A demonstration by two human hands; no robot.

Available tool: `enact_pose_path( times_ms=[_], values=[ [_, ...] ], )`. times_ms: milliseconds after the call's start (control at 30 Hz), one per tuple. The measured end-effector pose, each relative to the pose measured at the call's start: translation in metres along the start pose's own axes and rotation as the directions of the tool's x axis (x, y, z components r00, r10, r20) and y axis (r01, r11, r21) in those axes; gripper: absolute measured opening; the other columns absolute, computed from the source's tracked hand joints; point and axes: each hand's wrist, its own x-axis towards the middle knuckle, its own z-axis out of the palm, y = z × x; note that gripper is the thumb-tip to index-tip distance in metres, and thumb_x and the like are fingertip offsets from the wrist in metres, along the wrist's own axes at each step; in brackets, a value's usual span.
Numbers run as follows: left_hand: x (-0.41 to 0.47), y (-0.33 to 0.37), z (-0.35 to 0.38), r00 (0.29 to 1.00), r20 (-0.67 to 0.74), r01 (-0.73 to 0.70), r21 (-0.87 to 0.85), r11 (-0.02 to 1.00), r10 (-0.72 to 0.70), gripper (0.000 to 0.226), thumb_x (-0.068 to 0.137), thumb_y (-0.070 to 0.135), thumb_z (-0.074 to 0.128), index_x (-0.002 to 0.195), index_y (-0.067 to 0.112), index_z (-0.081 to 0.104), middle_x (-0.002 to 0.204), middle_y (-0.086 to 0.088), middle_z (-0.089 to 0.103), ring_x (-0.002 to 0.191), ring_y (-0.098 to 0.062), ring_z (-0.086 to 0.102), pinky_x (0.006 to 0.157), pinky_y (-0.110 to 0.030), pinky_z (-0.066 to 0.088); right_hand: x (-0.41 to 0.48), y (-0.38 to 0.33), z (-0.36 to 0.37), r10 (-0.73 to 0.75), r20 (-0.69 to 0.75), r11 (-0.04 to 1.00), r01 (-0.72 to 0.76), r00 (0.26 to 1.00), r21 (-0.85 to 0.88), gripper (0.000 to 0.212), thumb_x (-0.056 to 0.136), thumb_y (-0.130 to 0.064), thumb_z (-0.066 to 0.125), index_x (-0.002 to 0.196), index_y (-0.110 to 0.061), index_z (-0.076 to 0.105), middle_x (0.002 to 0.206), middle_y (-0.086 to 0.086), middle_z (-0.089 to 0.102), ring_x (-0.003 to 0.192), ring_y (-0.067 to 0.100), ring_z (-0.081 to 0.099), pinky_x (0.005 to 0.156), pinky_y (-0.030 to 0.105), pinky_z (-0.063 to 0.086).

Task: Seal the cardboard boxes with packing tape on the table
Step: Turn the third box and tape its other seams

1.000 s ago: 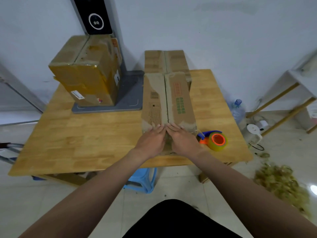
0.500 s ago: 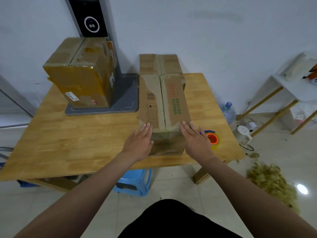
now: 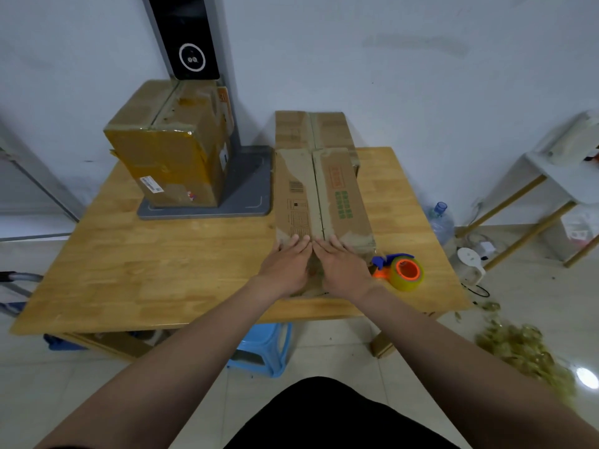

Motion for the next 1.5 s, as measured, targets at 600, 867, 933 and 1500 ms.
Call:
enact_pose_path(
  times_ms=[600,867,933,1500],
  values=[
    [0.003,0.001,0.021,0.982,-0.062,0.174,-0.054,0.983,-0.177,0.085,0.106,0.059,0.023,0.161,0.004,-0.012,0.168,-0.015,-0.022,0.155,-0.028,-0.022,0.128,-0.048,-0.002,-0.033,0.065,0.021,0.188,-0.137,0.979,-0.197,0.973,-0.059,0.068,0.105,-0.04,0.032,0.16,-0.005,0.012,0.169,0.011,0.002,0.156,0.023,0.003,0.125,0.05,0.013],
    [0.017,0.006,0.019,0.953,-0.105,0.243,-0.298,0.923,-0.285,0.08,0.108,0.055,0.021,0.161,0.0,-0.002,0.166,-0.023,-0.021,0.154,-0.034,-0.023,0.128,-0.046,-0.001,-0.006,0.062,0.002,0.375,-0.04,0.816,-0.309,0.926,0.488,0.06,0.105,-0.034,0.043,0.147,0.006,0.027,0.149,0.025,0.039,0.131,0.043,0.048,0.1,0.048,0.046],
    [0.021,0.006,0.018,0.928,-0.16,0.227,-0.474,0.851,-0.336,0.076,0.109,0.048,0.029,0.162,0.001,0.002,0.168,-0.022,-0.018,0.155,-0.035,-0.019,0.128,-0.046,0.003,0.0,0.064,-0.003,0.421,-0.053,0.756,-0.318,0.906,0.572,0.046,0.104,-0.031,0.046,0.138,-0.001,0.037,0.13,0.021,0.056,0.114,0.04,0.06,0.084,0.043,0.051],
    [0.041,-0.029,0.044,0.837,0.146,0.233,-0.967,0.103,-0.527,0.066,0.105,0.051,0.045,0.158,0.016,0.026,0.155,-0.005,0.045,0.141,-0.028,0.044,0.118,-0.05,0.037,0.019,0.079,0.023,0.561,0.305,0.059,-0.405,0.769,0.912,0.043,0.103,-0.04,0.05,0.141,-0.018,0.054,0.134,0.005,0.061,0.122,0.028,0.056,0.105,0.045,0.046]
  ],
)
